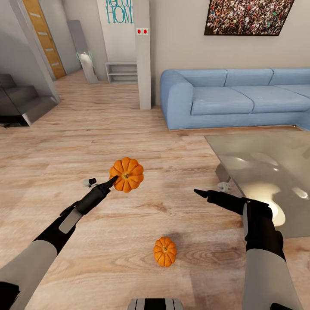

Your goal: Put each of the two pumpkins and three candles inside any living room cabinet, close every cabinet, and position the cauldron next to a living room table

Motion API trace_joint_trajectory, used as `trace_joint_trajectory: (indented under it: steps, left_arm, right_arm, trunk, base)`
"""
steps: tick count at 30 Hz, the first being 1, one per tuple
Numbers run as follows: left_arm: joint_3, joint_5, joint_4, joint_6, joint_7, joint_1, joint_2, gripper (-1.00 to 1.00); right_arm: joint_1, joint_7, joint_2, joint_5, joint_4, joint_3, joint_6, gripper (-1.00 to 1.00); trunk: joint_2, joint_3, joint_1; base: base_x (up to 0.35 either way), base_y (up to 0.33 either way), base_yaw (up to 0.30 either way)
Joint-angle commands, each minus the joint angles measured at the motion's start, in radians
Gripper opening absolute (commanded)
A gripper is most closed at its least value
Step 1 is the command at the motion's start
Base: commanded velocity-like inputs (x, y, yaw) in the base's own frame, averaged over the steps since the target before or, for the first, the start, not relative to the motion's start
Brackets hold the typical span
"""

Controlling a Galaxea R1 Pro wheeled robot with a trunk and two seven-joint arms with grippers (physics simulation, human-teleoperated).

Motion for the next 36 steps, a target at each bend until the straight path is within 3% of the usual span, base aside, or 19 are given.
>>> trace_joint_trajectory:
  steps: [1, 4, 6, 10, 16, 21, 26, 30, 36]
  left_arm:
    - [-0.001, 0.001, 0.0, 0.002, -0.002, 0.0, 0.002, -1.0]
    - [-0.004, 0.001, 0.001, 0.03, -0.005, 0.0, 0.001, -1.0]
    - [-0.031, -0.011, 0.0, 0.085, -0.002, 0.0, 0.002, -1.0]
    - [-0.07, -0.04, 0.0, 0.102, -0.008, 0.0, 0.004, -1.0]
    - [-0.069, -0.033, 0.004, 0.134, -0.011, 0.004, 0.016, -1.0]
    - [-0.07, 0.015, 0.005, 0.185, -0.061, 0.006, 0.077, -1.0]
    - [-0.069, 0.036, 0.046, 0.189, -0.127, 0.006, 0.105, -1.0]
    - [-0.069, 0.038, 0.067, 0.192, -0.189, 0.006, 0.111, -1.0]
    - [-0.07, 0.037, 0.068, 0.195, -0.205, 0.006, 0.11, -1.0]
  right_arm:
    - [0.0, 0.0, 0.0, 0.0, 0.001, 0.0, 0.0, 1.0]
    - [0.0, 0.0, 0.0, 0.0, 0.002, 0.0, -0.001, 1.0]
    - [0.0, 0.0, 0.0, 0.002, 0.003, 0.001, 0.0, 1.0]
    - [0.0, 0.0, 0.002, 0.001, 0.004, 0.002, 0.0, 1.0]
    - [0.001, 0.0, 0.001, 0.001, 0.004, 0.002, 0.0, 1.0]
    - [0.002, 0.0, 0.002, 0.002, 0.004, 0.002, 0.0, 1.0]
    - [0.004, 0.0, 0.002, 0.004, 0.005, 0.002, -0.001, 1.0]
    - [0.004, -0.001, 0.002, 0.005, 0.004, 0.002, -0.002, 1.0]
    - [0.005, -0.004, 0.002, 0.005, 0.008, 0.002, -0.002, 1.0]
  trunk:
    - [0.0, 0.0, 0.0]
    - [0.0, 0.0, 0.0]
    - [0.0, 0.0, 0.0]
    - [0.0, 0.0, 0.0]
    - [0.0, 0.0, 0.0]
    - [0.0, -0.004, 0.0]
    - [0.0, -0.008, 0.001]
    - [-0.001, -0.023, 0.003]
    - [-0.002, -0.027, 0.003]
  base:
    - [0.0, 0.0, 0.0]
    - [0.0, 0.0, 0.0]
    - [0.0, 0.0, 0.0]
    - [0.0, 0.0, 0.0]
    - [0.0, 0.0, 0.0]
    - [0.0, 0.0, 0.0]
    - [0.0, 0.0, 0.0]
    - [0.0, 0.0, 0.0]
    - [0.0, 0.0, 0.0]
